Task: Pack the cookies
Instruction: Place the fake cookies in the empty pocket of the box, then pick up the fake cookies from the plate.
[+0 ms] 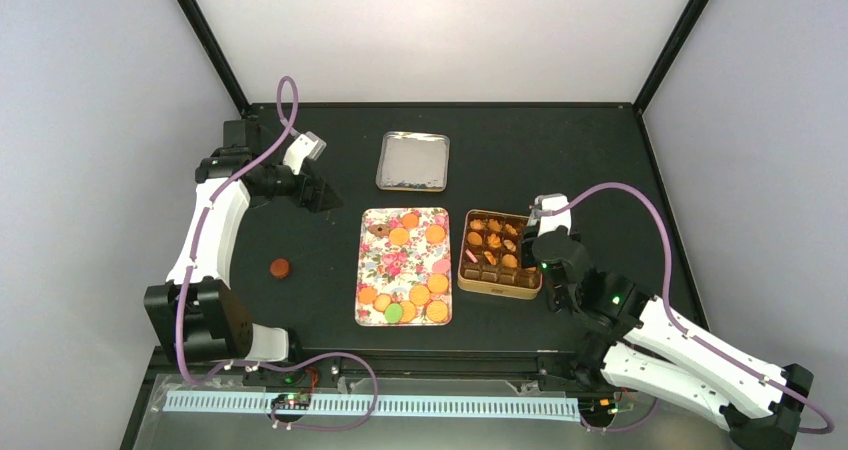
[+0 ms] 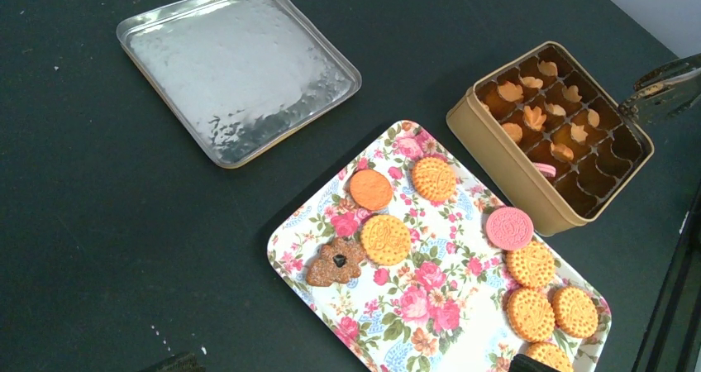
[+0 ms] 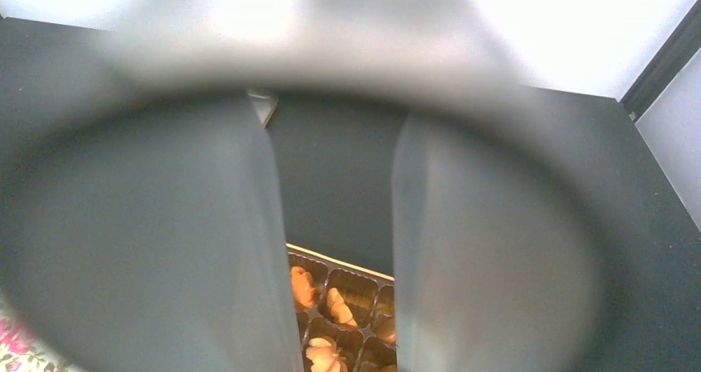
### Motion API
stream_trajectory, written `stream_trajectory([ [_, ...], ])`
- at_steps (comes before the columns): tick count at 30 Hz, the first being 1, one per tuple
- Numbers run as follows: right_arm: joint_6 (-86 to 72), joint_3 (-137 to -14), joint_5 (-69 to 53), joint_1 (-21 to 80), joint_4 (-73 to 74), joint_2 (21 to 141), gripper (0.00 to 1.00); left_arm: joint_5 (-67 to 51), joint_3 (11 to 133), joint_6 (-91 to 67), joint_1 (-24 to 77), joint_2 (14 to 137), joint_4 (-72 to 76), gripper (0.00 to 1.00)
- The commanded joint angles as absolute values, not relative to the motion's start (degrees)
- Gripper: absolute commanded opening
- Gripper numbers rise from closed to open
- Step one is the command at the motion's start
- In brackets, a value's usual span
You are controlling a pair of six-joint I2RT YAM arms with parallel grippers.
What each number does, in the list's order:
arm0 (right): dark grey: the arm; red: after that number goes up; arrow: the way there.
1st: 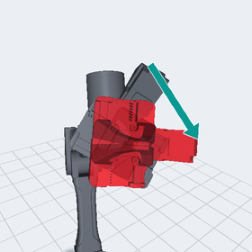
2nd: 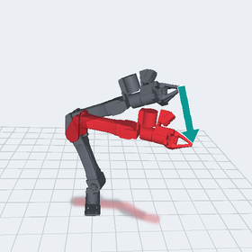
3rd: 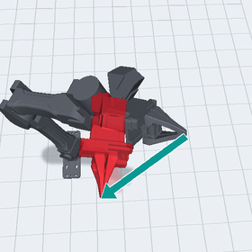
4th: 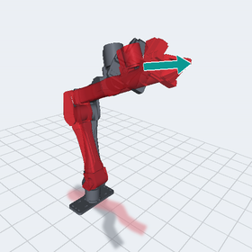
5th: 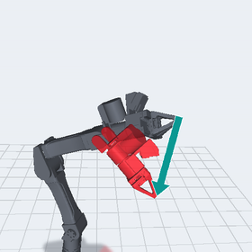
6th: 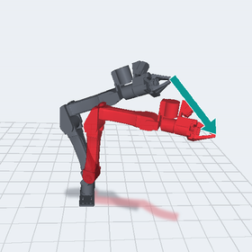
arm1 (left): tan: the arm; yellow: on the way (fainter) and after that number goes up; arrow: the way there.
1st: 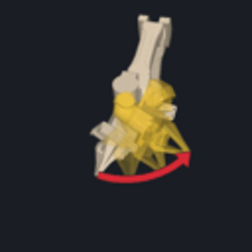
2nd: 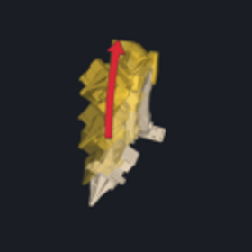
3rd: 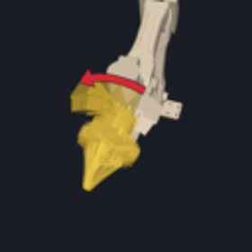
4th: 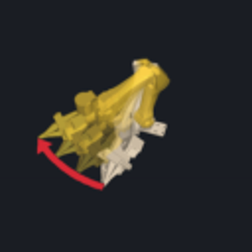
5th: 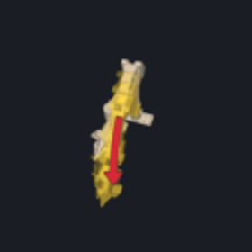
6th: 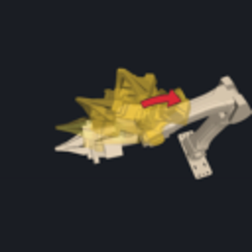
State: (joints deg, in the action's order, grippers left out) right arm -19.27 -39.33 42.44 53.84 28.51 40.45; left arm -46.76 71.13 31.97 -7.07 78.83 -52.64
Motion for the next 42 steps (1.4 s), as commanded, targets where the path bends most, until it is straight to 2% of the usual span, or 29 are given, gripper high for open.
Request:
stream_trajectory([
  [1, -17.6, -39.5, 43.3, 53.4, 25.5, 40.1, 0.38, -48.5, 71.8, 32.0, -7.0, 78.6, -51.7, 0.99],
  [4, -15.3, -39.9, 39.6, 53.4, 23.1, 40.2, 0.37, -48.5, 71.8, 32.1, -6.9, 78.6, -51.7, 0.99],
  [7, -11.8, -41.6, 30.8, 53.5, 19.0, 42.4, 0.37, -48.2, 71.8, 32.1, -7.0, 78.7, -51.8, 0.99],
  [20, -5.1, -53.0, 16.7, 70.5, 0.1, 68.0, 0.37, -44.4, 71.8, 32.3, -7.8, 78.5, -54.0, 0.99],
  [26, -4.9, -55.9, 10.0, 72.9, -6.3, 78.5, 0.4, -44.4, 72.4, 32.8, -7.9, 78.0, -54.8, 0.99],
  [42, -6.0, -53.3, 6.9, 72.8, -9.5, 84.3, 0.41, -45.7, 73.2, 33.6, -8.0, 77.5, -55.5, 0.99],
])
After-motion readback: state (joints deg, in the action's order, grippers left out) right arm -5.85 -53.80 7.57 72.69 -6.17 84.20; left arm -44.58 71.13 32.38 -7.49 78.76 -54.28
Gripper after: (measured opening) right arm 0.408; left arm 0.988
